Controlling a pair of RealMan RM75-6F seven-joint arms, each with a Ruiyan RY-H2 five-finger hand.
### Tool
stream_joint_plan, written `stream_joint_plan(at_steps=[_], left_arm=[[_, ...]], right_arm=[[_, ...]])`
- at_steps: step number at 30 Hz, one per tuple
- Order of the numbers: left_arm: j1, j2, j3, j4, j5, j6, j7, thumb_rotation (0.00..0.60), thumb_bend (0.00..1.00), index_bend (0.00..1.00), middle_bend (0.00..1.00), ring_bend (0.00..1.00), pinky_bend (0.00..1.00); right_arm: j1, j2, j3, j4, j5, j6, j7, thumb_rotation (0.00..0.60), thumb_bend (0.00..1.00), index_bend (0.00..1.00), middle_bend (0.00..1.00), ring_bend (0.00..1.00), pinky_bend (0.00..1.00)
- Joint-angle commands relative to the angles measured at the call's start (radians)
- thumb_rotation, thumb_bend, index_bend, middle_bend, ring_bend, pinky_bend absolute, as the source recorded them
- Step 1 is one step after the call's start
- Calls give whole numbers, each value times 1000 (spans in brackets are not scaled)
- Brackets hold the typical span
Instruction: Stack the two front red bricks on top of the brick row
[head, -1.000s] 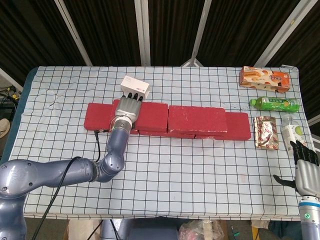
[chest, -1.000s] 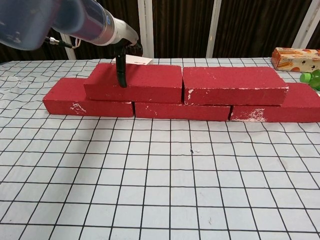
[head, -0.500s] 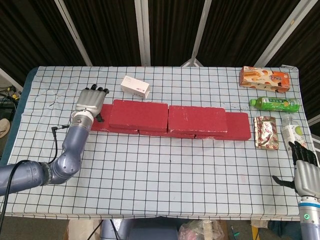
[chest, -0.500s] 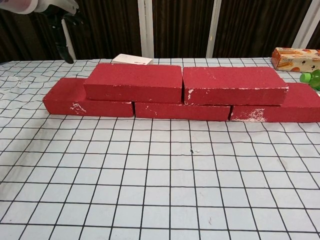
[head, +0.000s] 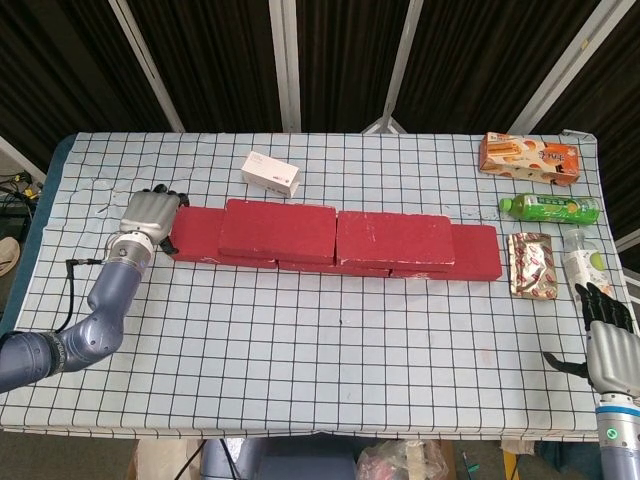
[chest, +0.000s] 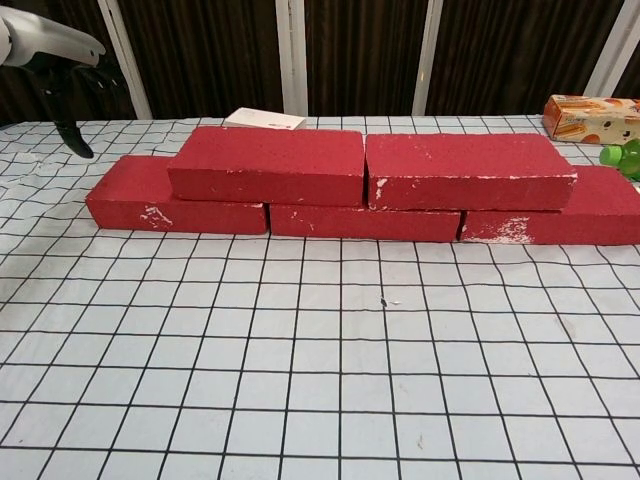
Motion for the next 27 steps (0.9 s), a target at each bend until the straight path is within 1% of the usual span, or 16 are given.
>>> stream_joint_plan(at_steps=[1, 7, 13, 21, 27], left_arm=[[2, -18, 18, 19, 15, -10, -13, 600, 0, 244, 233, 119, 223], [-6, -54, 43, 52, 33, -20, -27, 600, 0, 233, 231, 119, 223], [-25, -93, 66, 81, 25, -26, -23, 600, 0, 220, 231, 119, 223], [-50, -126, 84, 103, -1, -21, -16, 600, 0, 206, 230, 119, 223], [-67, -143, 89, 109, -11, -22, -12, 600, 0, 201, 230, 119, 223]], right_arm=[[0, 0, 0, 0, -1, 0, 1, 600, 153, 0, 0, 0, 0], [1, -1, 0, 1, 2, -2, 0, 600, 153, 0, 0, 0, 0], [1, -1, 0, 2, 1, -2, 0, 600, 153, 0, 0, 0, 0], [0, 2, 2, 2, 3, -1, 5, 600, 153, 0, 0, 0, 0], [0, 2, 2, 2, 4, -1, 6, 600, 154, 0, 0, 0, 0]])
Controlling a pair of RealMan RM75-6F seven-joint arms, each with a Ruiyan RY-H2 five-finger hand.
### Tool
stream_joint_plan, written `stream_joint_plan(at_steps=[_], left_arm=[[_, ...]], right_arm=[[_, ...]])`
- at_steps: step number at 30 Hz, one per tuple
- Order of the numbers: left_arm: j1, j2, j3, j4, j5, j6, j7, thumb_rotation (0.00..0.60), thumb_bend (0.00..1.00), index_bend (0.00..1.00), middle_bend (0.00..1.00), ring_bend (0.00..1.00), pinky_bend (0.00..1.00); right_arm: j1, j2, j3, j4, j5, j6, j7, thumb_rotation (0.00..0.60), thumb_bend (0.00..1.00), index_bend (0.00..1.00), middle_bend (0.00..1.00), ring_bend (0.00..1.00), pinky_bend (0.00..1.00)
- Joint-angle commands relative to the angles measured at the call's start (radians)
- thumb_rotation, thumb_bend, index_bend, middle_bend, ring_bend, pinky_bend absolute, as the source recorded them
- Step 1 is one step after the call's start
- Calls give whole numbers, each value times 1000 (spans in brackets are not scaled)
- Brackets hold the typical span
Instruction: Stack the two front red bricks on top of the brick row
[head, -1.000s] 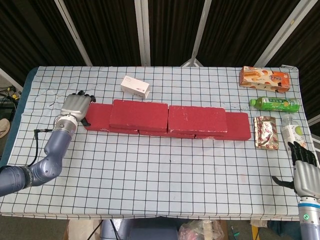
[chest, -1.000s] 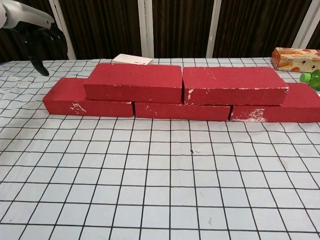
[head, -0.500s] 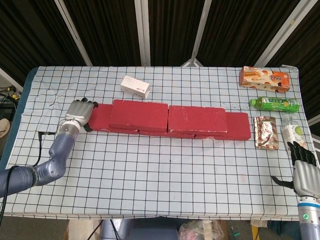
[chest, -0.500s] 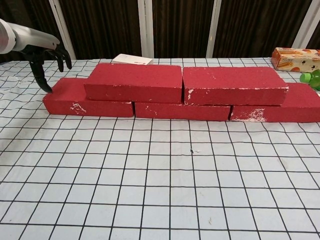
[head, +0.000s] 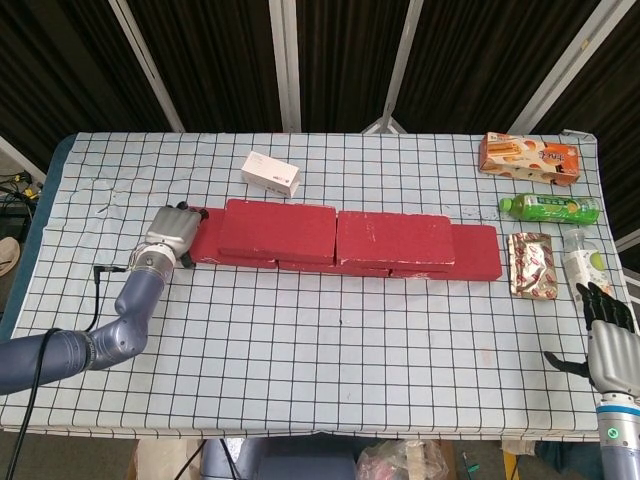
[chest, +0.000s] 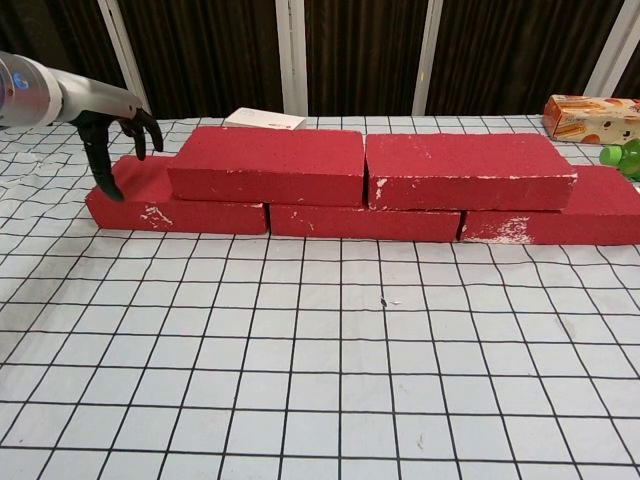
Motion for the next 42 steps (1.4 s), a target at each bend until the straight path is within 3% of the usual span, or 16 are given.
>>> stream_joint_plan(at_steps=[1, 42], left_arm=[[-8, -6, 3, 1, -6, 2, 4, 600, 0, 201, 230, 119, 223], [-74, -38, 31, -4, -53, -2, -4, 600, 0, 195, 232, 119, 221]], right_arm=[[1, -1, 0, 1, 1, -1, -1, 600, 153, 0, 0, 0, 0], [0, 5, 3, -1, 9, -5, 7, 600, 153, 0, 0, 0, 0]])
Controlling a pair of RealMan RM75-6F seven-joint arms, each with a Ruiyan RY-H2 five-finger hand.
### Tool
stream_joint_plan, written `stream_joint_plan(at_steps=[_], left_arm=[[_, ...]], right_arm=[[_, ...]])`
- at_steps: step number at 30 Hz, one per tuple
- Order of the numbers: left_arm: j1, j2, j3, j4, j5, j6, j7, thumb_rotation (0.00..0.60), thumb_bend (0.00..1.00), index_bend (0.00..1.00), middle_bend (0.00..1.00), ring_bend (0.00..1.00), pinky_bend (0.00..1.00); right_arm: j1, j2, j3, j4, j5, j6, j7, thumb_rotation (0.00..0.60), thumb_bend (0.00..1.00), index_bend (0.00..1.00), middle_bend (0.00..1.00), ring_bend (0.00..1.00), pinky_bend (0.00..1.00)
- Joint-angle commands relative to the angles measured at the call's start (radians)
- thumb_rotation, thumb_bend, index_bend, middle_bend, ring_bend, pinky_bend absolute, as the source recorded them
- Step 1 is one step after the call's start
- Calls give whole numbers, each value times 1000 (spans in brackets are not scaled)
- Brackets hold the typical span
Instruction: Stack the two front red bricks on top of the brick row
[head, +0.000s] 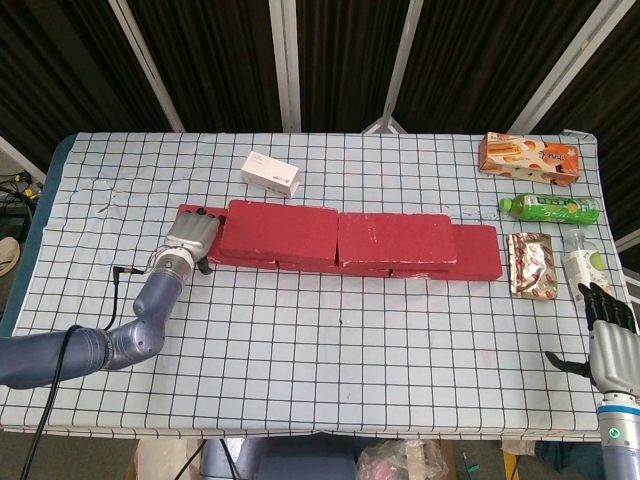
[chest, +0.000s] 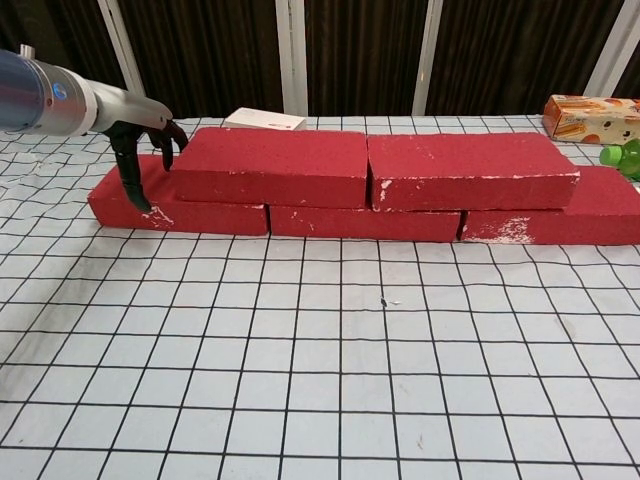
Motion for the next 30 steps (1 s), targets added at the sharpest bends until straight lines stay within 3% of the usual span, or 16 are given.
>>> stream_joint_plan(at_steps=[1, 30], left_arm=[[-3, 1, 1, -4, 0, 5, -1, 600, 0, 195, 232, 119, 221], [-25, 9, 9, -33, -27, 25, -2, 600, 0, 193, 242, 119, 221]], right_arm=[[0, 1, 1, -1, 1, 0, 1, 600, 154, 0, 0, 0, 0], [-2, 7, 0, -1, 1, -2, 10, 600, 153, 0, 0, 0, 0]])
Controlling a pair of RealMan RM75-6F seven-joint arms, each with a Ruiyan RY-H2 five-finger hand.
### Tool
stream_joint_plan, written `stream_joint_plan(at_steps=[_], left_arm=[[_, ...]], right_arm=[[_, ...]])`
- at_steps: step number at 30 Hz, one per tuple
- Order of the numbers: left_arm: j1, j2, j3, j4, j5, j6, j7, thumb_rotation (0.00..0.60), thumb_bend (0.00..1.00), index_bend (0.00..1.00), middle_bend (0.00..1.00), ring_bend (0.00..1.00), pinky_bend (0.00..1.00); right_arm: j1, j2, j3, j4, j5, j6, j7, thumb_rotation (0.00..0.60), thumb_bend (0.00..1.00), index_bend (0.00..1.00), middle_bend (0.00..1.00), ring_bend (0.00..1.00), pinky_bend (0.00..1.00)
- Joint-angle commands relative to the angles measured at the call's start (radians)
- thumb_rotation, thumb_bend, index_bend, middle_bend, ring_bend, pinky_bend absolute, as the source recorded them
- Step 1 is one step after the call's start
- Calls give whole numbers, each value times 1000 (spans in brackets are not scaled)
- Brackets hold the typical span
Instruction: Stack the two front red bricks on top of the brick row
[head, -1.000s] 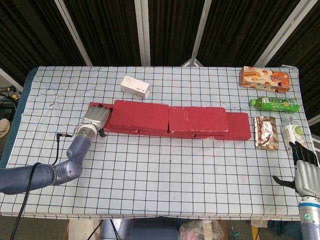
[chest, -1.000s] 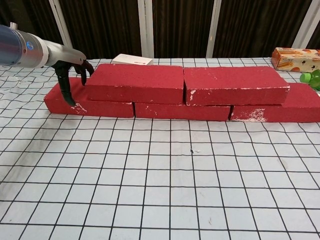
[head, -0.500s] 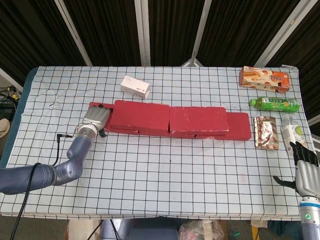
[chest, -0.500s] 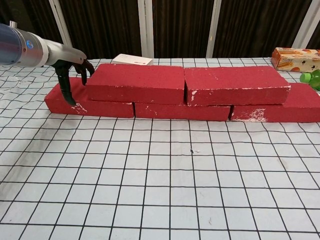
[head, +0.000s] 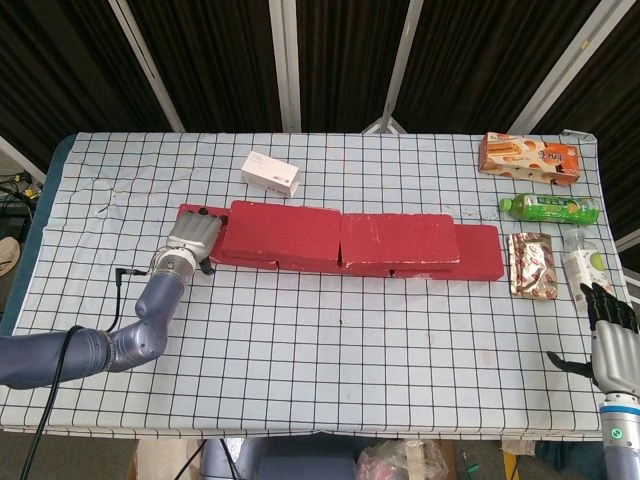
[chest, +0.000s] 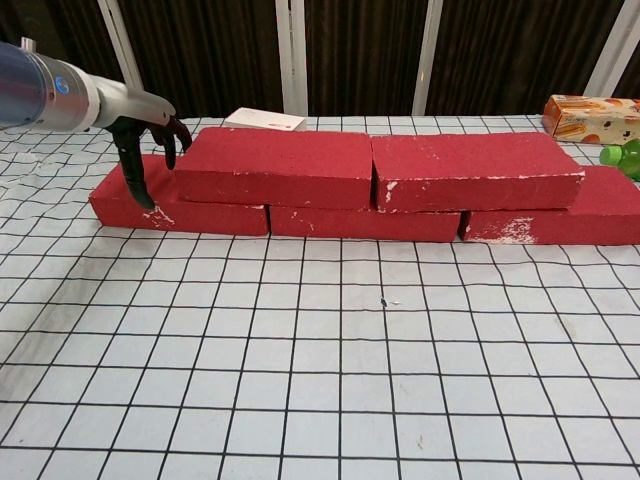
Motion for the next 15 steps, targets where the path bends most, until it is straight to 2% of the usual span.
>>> stream_joint_plan(at_steps=[1, 15], left_arm=[[-2, -2, 1, 1, -3, 1, 2, 600, 0, 193, 242, 119, 221], [-12, -2, 2, -13, -7, 17, 12, 600, 0, 214, 253, 119, 221]], right_arm=[[0, 0, 0, 0, 0, 0, 1, 600, 153, 0, 0, 0, 0], [-3, 5, 1, -2, -2, 3, 9, 600, 154, 0, 0, 0, 0]])
